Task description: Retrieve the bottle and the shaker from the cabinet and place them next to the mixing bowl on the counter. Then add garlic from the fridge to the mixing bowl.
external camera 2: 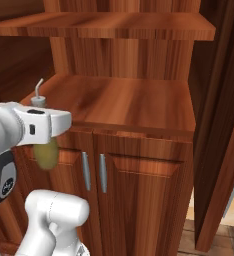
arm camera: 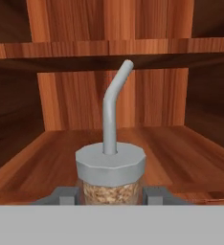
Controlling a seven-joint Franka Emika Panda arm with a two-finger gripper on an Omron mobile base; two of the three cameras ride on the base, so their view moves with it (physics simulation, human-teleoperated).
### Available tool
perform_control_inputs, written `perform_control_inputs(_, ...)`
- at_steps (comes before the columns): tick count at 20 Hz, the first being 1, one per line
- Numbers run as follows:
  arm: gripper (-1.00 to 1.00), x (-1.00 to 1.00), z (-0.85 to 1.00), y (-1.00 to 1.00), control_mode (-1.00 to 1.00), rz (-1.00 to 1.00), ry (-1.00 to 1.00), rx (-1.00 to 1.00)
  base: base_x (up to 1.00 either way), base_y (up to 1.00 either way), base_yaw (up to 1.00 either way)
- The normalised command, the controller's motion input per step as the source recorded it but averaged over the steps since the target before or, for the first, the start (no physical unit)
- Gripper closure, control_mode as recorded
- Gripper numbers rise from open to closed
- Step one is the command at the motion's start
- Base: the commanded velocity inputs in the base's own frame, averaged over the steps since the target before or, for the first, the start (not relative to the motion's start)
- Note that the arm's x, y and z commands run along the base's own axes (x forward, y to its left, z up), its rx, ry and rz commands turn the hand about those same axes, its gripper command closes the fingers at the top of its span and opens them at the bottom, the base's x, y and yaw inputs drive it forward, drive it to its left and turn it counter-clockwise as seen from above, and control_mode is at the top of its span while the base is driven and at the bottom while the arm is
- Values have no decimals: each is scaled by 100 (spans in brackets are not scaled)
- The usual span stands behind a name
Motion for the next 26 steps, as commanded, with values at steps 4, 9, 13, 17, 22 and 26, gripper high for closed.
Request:
perform_control_inputs(4, 100, -7, 4, 0, -100, 0, 2, 0, 0, 0, 0)
perform_control_inputs(9, 100, -1, 0, 0, 100, 0, 0, 0, -30, 4, -8)
perform_control_inputs(13, 100, 0, 0, 0, 100, 0, 0, 0, -65, 4, -69)
perform_control_inputs(17, 100, 0, 0, 0, 100, 0, 0, 0, -66, 1, -92)
perform_control_inputs(22, 100, 0, 0, 0, 100, 0, 0, 0, -61, 1, -93)
perform_control_inputs(26, 100, 0, 0, 0, 100, 0, 0, 0, -58, 0, -86)
